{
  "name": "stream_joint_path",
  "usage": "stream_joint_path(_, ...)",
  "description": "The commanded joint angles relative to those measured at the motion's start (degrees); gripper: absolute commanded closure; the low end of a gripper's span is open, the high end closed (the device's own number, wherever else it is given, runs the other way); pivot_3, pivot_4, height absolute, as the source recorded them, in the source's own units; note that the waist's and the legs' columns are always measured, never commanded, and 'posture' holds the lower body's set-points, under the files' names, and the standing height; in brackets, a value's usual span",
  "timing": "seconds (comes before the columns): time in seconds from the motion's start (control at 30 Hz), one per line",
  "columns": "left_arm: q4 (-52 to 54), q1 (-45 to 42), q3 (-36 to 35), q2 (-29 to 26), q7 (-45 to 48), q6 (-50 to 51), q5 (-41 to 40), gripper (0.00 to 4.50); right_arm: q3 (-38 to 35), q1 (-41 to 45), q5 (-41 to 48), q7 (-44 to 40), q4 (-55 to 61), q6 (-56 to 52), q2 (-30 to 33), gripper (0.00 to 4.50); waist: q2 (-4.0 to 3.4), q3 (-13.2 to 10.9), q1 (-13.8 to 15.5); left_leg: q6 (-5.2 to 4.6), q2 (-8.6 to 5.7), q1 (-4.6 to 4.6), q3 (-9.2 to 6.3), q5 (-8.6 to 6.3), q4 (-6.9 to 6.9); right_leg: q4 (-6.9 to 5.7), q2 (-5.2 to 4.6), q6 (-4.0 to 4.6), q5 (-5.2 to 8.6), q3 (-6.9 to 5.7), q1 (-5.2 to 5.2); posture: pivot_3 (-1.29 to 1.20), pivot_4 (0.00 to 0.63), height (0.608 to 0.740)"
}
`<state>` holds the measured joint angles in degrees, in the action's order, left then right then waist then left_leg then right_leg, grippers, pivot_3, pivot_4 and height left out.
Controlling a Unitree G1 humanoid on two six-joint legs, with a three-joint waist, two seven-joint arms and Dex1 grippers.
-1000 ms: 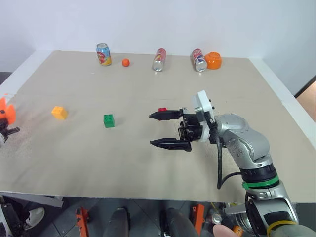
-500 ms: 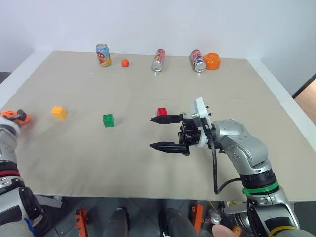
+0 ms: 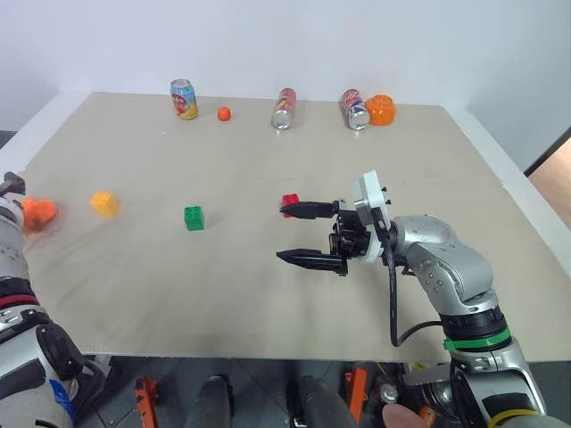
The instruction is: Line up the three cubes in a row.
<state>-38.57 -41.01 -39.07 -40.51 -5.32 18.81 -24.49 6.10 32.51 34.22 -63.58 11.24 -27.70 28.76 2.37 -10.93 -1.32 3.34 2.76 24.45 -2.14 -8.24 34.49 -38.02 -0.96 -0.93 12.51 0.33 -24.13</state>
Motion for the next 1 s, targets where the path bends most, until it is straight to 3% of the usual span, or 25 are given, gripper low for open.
stream_joint_path(0.03,7.4,0.9,-0.3,-0.1,0.6,-2.9,-0.3,0.21,-1.9,0.6,1.1,0.0,1.3,0.1,0.5,0.15,0.0,0.0,0.0,0.01,0.0,0.0,0.0,0.01,0.0,0.0,0.0,0.0,0.0,0.0,0.0,0.0,0.15,0.74)
stream_joint_path(0.27,30.7,4.6,9.0,5.7,17.7,-2.1,-7.2,0.21,-2.5,1.7,-1.2,0.5,-2.1,1.8,1.4,0.15,0.06,0.0,0.3,0.24,0.09,0.14,0.28,0.18,0.0,0.0,-0.12,-0.03,-0.01,-0.06,0.03,0.0,0.15,0.74)
stream_joint_path(0.53,51.0,16.7,22.1,2.4,45.1,5.2,-16.4,0.21,-4.0,7.1,-11.8,10.4,-19.3,10.0,-0.8,0.15,0.04,0.0,-0.6,0.13,0.21,0.01,0.82,0.2,-0.02,0.01,-0.06,0.0,-0.01,0.37,-0.08,0.0,0.15,0.74)
stream_joint_path(0.73,47.0,21.7,30.1,-1.8,55.5,-6.9,-3.1,0.21,-1.4,7.7,-17.9,12.1,-26.5,14.2,-2.1,0.15,-0.01,0.0,-0.6,-0.03,0.4,0.0,0.9,0.1,-0.1,-0.01,0.27,0.07,0.03,0.64,-0.19,0.0,0.15,0.74)
stream_joint_path(1.0,44.2,22.7,30.4,-0.4,59.8,-11.4,-1.4,0.21,0.1,9.2,-21.3,18.1,-27.6,9.8,-7.9,0.15,-0.02,0.0,-0.6,-0.04,0.5,0.09,0.98,0.1,-0.06,-0.01,0.34,0.08,0.03,0.73,-0.29,0.0,0.15,0.74)
